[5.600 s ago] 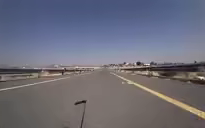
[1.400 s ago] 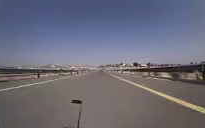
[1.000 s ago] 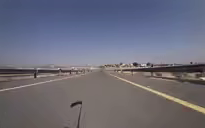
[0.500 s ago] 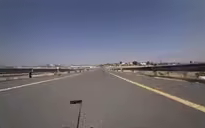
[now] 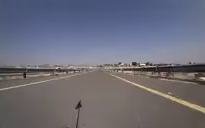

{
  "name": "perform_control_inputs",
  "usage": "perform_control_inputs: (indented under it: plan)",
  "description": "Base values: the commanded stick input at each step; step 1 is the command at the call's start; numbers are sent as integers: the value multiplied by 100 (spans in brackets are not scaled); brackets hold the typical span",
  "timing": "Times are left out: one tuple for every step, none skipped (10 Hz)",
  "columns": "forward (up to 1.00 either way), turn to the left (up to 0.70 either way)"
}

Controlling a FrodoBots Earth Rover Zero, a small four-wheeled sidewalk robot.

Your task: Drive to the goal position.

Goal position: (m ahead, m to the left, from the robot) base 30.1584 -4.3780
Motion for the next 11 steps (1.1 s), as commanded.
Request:
perform_control_inputs:
  plan:
    - [100, 0]
    - [100, 0]
    - [100, 0]
    - [100, 0]
    - [100, 0]
    - [100, 0]
    - [100, 0]
    - [100, 0]
    - [100, 0]
    - [100, 0]
    - [100, 0]
